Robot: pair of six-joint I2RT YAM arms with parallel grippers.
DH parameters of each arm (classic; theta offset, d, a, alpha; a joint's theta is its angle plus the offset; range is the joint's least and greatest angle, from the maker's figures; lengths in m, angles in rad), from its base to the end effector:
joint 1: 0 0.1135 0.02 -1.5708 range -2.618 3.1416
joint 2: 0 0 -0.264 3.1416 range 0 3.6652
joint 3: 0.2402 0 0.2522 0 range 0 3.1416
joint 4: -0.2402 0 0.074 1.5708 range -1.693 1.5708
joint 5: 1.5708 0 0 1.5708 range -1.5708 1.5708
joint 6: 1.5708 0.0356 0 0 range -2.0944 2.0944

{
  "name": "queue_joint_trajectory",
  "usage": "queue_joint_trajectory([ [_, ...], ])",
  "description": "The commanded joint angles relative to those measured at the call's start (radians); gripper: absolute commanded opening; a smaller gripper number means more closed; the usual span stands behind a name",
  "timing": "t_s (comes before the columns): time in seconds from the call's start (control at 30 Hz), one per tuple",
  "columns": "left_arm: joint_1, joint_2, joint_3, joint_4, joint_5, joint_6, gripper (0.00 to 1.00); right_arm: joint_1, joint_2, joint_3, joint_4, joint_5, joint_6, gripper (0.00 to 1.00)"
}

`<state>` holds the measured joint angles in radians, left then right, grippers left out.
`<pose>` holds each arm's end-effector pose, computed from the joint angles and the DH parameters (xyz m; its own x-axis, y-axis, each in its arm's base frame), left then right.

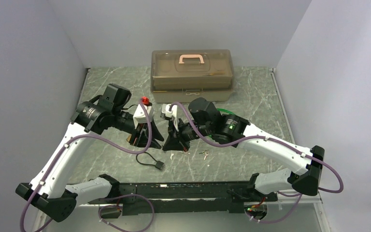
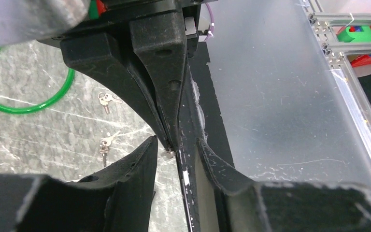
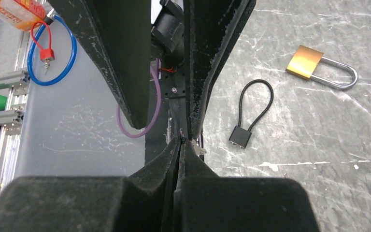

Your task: Unlock with the key

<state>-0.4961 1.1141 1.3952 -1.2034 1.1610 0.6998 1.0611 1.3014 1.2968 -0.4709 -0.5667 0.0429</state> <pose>0.1388 -0.1123 0.4058 -0.1002 0.3460 -0.9328 0.9692 -0.1780 -0.1702 0.1236 0.2602 0.3792 -0.2647 -0.3994 -0.8777 -0.9588 0.0122 0.2837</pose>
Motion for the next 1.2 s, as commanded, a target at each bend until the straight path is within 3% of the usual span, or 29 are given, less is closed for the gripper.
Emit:
queue_joint_trajectory([
  [0.0,0.004,0.019,0.034,-0.045,0.039,0.002,0.41,0.004,-0.022,0.054,0.034,0.036,-0.023,0.00],
  [0.13,0.003,0.014,0.020,-0.034,0.016,-0.015,0.59,0.007,-0.032,0.057,0.042,0.046,-0.026,0.00],
  [0.23,0.002,0.005,0.008,0.009,-0.021,-0.054,0.63,0.011,-0.031,0.063,0.045,0.048,-0.028,0.00],
  [0.3,0.003,0.003,0.011,0.029,-0.033,-0.069,0.59,0.015,-0.030,0.065,0.046,0.054,-0.029,0.00],
  [0.47,0.003,0.007,0.019,0.040,-0.022,-0.078,0.36,0.019,-0.031,0.067,0.047,0.062,-0.031,0.00],
  [0.57,0.003,0.007,0.017,0.032,-0.018,-0.072,0.29,0.019,-0.033,0.065,0.052,0.072,-0.029,0.00],
  [0.93,-0.004,-0.001,0.011,0.007,-0.057,-0.055,0.31,0.020,-0.049,0.057,0.072,0.088,-0.026,0.00],
  [1.0,-0.004,0.000,0.019,0.017,-0.055,-0.060,0.22,0.020,-0.046,0.061,0.072,0.086,-0.026,0.00],
  [1.07,-0.003,0.001,0.033,0.022,-0.054,-0.059,0.04,0.021,-0.044,0.064,0.069,0.083,-0.026,0.00],
  [1.17,-0.004,-0.002,0.040,0.025,-0.054,-0.063,0.00,0.021,-0.041,0.065,0.065,0.080,-0.027,0.00],
])
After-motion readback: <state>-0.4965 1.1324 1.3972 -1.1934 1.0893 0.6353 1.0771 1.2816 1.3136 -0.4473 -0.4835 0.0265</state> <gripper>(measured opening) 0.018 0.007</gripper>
